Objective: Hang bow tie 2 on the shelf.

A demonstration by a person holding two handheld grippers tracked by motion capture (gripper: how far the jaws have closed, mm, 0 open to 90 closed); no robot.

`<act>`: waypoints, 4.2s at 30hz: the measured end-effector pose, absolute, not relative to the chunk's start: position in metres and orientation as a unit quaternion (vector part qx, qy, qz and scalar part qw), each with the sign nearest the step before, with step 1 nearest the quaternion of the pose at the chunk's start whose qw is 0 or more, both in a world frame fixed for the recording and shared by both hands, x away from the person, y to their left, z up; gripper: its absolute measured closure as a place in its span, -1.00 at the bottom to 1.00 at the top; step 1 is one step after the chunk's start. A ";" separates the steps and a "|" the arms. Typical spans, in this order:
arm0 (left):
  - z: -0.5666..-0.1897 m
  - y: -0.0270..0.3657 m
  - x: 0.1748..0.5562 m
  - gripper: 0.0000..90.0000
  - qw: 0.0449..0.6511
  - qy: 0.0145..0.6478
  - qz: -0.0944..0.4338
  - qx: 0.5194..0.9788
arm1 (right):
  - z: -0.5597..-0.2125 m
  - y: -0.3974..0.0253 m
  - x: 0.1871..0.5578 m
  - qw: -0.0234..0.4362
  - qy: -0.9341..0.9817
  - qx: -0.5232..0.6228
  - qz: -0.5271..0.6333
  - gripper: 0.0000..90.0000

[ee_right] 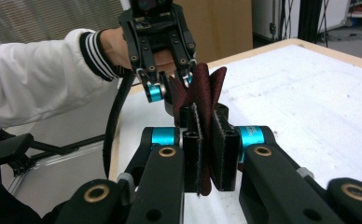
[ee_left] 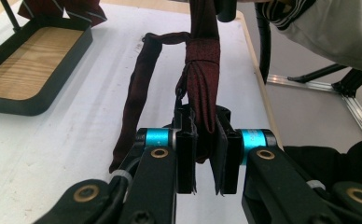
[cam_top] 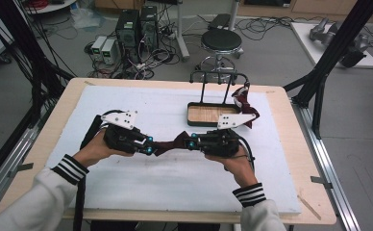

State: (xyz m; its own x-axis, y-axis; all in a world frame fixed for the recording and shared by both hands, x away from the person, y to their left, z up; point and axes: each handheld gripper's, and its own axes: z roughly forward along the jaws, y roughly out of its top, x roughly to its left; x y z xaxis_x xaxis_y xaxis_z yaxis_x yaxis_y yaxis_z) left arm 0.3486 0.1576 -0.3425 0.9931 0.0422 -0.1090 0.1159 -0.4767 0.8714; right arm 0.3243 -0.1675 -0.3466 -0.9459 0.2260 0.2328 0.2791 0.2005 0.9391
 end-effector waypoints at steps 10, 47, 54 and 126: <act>-0.342 0.162 0.351 -0.10 0.528 0.097 0.003 0.844 | -0.345 -0.170 0.324 0.009 -0.761 -0.167 -0.627 0.89; -0.371 0.248 0.332 -0.70 0.587 0.268 0.193 0.739 | -0.328 -0.214 0.322 -0.191 -0.658 -0.249 -0.684 0.88; -0.383 0.260 0.324 -0.70 0.580 0.287 0.220 0.730 | -0.320 -0.223 0.322 -0.219 -0.644 -0.258 -0.687 0.88; -0.411 0.278 0.313 -0.70 0.595 0.315 0.212 0.708 | -0.315 -0.241 0.378 -0.335 -0.576 -0.406 -0.625 0.85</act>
State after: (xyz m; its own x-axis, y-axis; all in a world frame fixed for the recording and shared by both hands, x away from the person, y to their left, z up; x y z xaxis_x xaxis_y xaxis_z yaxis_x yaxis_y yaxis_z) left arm 0.3126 0.2785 -0.4113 0.7114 0.6988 -0.0747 0.1934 -0.0925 0.9767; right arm 0.3784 -0.2411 -0.3152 -0.4447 0.8873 0.1220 0.0483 -0.1123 0.9925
